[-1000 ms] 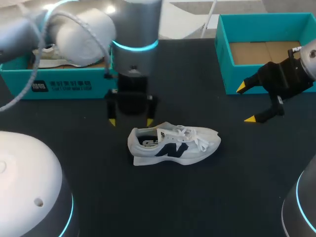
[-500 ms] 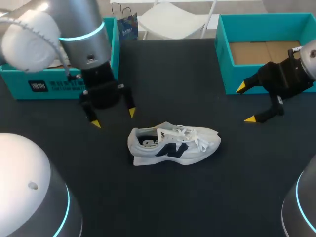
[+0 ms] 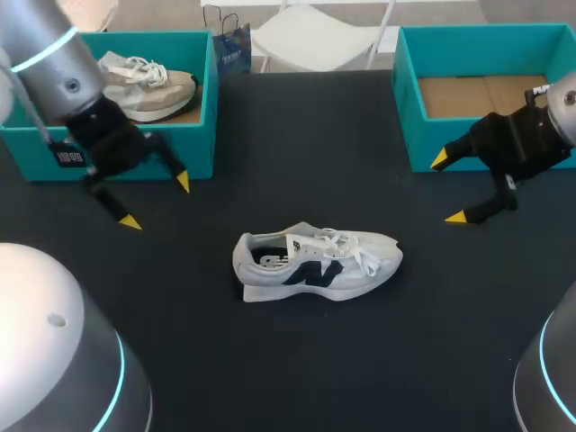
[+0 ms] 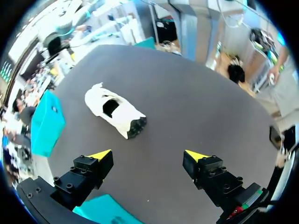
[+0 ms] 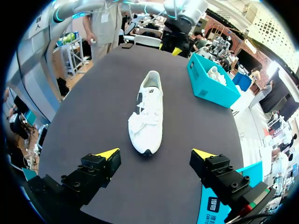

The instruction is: Take the shoe out of the shoebox, open the shoe tongue, remove and reinsert the insole, then place the shoe into the shoebox

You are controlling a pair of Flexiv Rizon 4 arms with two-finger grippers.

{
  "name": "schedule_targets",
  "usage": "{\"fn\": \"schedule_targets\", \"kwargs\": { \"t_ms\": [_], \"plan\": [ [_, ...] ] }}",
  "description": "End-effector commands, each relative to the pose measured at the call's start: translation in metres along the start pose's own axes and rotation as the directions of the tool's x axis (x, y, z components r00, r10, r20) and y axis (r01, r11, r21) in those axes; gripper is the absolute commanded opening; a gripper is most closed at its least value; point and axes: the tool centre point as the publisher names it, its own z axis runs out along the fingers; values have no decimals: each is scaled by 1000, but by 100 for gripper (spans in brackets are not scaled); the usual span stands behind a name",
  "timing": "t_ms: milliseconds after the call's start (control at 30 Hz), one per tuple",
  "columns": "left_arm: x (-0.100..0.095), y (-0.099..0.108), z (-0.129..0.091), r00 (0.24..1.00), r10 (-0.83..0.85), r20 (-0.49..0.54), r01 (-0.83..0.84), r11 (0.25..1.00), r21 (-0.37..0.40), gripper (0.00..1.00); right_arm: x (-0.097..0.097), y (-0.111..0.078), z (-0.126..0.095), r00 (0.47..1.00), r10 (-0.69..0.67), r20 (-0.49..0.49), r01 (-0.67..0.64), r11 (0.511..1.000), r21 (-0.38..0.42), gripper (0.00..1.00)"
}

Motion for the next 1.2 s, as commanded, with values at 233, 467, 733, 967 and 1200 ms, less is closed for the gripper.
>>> {"fn": "schedule_targets", "kwargs": {
  "t_ms": [233,467,733,967,1200],
  "plan": [
    [26,13,12,668,-725,167,473,587,658,100,-1,0,1,1000,0,-1,0,1000,3,100],
    [26,13,12,668,-725,167,473,587,658,100,-1,0,1,1000,0,-1,0,1000,3,100],
    [26,13,12,668,-725,167,473,587,658,100,-1,0,1,1000,0,-1,0,1000,3,100],
    [32,12,18,666,-720,192,436,585,684,100,-1,0,1,1000,0,-1,0,1000,3,100],
    [45,3,46,708,-666,236,372,635,677,100,-1,0,1,1000,0,-1,0,1000,3,100]
  ]
}}
